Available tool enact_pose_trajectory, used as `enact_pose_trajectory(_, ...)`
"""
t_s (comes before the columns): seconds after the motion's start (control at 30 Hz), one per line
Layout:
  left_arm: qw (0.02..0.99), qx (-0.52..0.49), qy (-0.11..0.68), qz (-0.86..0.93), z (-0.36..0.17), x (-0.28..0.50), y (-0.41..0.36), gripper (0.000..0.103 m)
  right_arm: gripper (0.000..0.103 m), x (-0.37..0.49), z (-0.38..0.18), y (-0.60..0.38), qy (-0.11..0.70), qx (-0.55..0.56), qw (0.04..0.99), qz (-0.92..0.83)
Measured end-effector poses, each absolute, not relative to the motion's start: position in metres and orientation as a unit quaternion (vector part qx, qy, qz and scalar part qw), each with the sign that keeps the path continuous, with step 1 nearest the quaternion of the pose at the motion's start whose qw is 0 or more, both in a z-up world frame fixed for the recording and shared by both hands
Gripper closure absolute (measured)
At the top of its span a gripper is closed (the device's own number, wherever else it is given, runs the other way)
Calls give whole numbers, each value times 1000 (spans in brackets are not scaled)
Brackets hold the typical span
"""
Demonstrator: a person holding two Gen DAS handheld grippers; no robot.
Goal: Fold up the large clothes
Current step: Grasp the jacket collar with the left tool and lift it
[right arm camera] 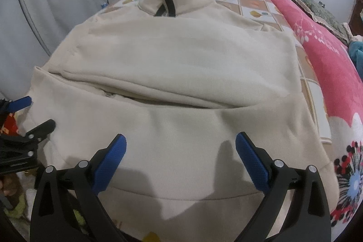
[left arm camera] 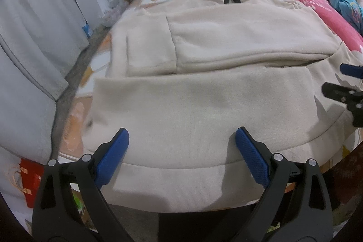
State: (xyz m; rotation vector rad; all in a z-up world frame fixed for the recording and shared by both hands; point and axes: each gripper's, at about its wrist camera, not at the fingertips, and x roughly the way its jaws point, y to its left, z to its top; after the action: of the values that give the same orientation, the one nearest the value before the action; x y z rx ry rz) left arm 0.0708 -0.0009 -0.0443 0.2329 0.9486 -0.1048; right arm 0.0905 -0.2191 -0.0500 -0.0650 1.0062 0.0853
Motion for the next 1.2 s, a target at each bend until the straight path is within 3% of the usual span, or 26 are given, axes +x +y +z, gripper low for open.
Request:
enact_pose_trajectory(0.3, 906, 100, 403, -80, 15, 97, 29, 12, 9, 99, 5, -232, 470, -32, 878, 87)
enact_pose_trajectory(0.67, 911, 46, 372, -172, 80, 219, 22, 12, 9, 196, 65, -267, 484, 59, 863, 134)
enact_pose_trajectory(0.83, 903, 2, 386, -187, 76, 292, 0, 12, 9, 273, 63, -284, 502, 102, 850, 122)
enact_pose_trajectory(1.1, 875, -68, 444, -181, 27, 401, -37, 12, 9, 392, 11, -293, 550, 166, 814, 88)
enact_pose_trajectory(1.2, 861, -83, 468, -180, 6, 422, -44, 26, 9, 421, -6, -294, 554, 170, 812, 77)
